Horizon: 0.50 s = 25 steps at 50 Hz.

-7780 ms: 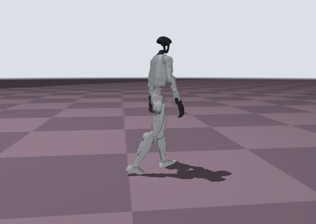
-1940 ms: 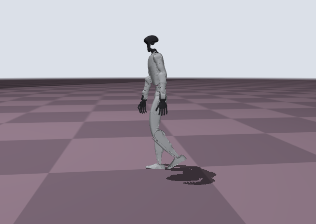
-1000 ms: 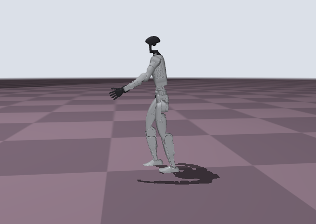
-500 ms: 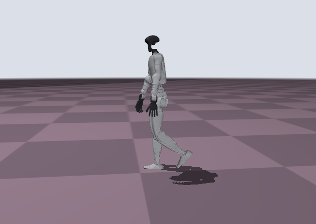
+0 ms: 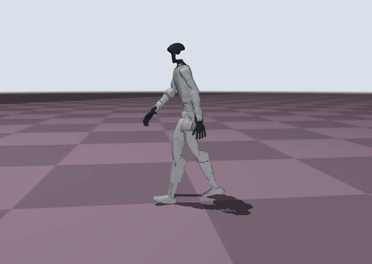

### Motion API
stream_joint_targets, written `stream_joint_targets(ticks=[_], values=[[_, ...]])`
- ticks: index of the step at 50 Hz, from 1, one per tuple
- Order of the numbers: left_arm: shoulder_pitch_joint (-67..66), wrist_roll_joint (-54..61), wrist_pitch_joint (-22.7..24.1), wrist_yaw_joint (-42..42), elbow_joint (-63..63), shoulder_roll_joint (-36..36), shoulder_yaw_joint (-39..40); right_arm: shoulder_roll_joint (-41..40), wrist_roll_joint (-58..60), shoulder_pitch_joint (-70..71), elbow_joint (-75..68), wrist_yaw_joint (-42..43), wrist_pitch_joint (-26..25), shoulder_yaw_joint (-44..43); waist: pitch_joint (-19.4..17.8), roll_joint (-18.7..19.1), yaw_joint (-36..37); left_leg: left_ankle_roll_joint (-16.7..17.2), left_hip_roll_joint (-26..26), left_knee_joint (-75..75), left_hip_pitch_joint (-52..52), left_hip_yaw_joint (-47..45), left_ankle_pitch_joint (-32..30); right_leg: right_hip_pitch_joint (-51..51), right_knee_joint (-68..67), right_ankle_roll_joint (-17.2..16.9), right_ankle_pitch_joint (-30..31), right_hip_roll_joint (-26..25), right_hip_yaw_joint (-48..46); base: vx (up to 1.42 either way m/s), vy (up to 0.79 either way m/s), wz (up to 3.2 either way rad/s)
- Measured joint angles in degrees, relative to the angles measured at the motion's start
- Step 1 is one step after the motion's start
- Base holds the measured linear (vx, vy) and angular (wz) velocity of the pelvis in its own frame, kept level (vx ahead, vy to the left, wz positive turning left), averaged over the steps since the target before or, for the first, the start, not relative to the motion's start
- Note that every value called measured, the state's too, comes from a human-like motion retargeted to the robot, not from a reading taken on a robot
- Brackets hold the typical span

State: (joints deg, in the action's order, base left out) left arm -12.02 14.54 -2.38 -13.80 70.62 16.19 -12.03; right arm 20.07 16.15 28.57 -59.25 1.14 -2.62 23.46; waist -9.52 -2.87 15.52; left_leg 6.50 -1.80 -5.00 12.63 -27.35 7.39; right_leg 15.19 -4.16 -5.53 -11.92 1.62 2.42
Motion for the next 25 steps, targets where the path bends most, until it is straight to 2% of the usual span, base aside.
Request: stream_joint_targets(ticks=[2,5,7,9,11,15,20,22,25], values=[[2.64,-1.08,-0.01,-0.12,1.06,0.38,-1.08,-1.08,0.94,-3.5,-1.36,-0.8,-0.56,0.56,0.75,-0.08,-0.91,-0.34,-0.04,0.0,-2.42,0.31,-0.22,-0.1,-4.12,0.08,3.04,-0.3,0.02,0.71,0.21,0.1],[7.94,-4.37,-0.07,-0.1,3.59,0.96,-2.86,-2.69,1.3,-9.83,-4.24,-2.11,-1.3,0.87,1.93,0.65,-2.45,-1.1,-0.64,0.61,-6.38,2.05,1.9,-2.7,-15.17,0.23,10.95,-1.33,-0.97,0.71,0.22,0.27],[12.9,-6.9,-0.2,0.88,5.6,1.33,-3.99,-3.57,0.44,-13.96,-6.59,-3.1,-1.64,1.0,3.0,1.18,-3.61,-1.97,-1.19,1.93,-7.83,3.85,4.4,-7.89,-26.46,-0.01,16.37,-1.85,-2.22,0.66,0.22,0.44],[18.71,-8.27,-0.51,3.0,7.17,1.66,-4.83,-4.2,-0.69,-17.53,-8.97,-3.92,-1.98,1.1,3.89,1.52,-5.17,-2.88,-1.29,3.24,-8.62,5.89,6.53,-14.2,-37.35,-0.01,19.24,-1.88,-3.55,0.61,0.19,0.6],[24.85,-8.02,-0.96,5.72,7.85,1.95,-5.36,-4.58,-1.58,-20.63,-11.14,-4.6,-2.32,1.06,4.35,1.89,-7.05,-3.49,-1.14,4.53,-9.29,7.97,8.24,-20.3,-45.82,0.83,18.68,-1.58,-4.81,0.57,0.17,0.74],[36.77,-2.69,-1.15,10.21,5.74,2.5,-6.02,-4.62,-3.11,-25.5,-14.28,-5.97,-2.69,0.67,4.04,3.0,-11.38,-3.83,-0.54,6.6,-10.98,11.99,10.67,-29.9,-52.34,3.67,11.95,0.03,-7.72,0.53,0.12,0.85],[48.93,8.43,1.16,11.82,-2.14,3.32,-7.33,-3.78,-6.37,-28.81,-15.77,-7.93,-2.56,0.63,2.43,4.38,-16.63,-4.52,0.84,7.59,-13.85,16.42,12.66,-35.74,-40.18,4.82,6.72,3.7,-13.03,0.5,0.05,0.84],[52.68,12.32,2.44,11.79,-5.64,3.59,-8.13,-3.38,-7.87,-29.37,-15.85,-8.78,-2.58,0.98,1.66,4.38,-18.26,-4.99,1.99,7.96,-15.19,17.98,13.54,-35.71,-29.01,3.78,7.9,4.72,-14.36,0.51,-0.01,0.77],[57.3,16.49,4.67,12.03,-10.28,3.74,-9.57,-2.87,-9.44,-29.42,-15.91,-9.84,-2.9,1.77,0.05,3.19,-20.38,-5.62,5.15,8.96,-17.92,20.58,15.28,-33.19,-7.75,0.25,14.6,6.58,-13.93,0.55,-0.07,0.82]])
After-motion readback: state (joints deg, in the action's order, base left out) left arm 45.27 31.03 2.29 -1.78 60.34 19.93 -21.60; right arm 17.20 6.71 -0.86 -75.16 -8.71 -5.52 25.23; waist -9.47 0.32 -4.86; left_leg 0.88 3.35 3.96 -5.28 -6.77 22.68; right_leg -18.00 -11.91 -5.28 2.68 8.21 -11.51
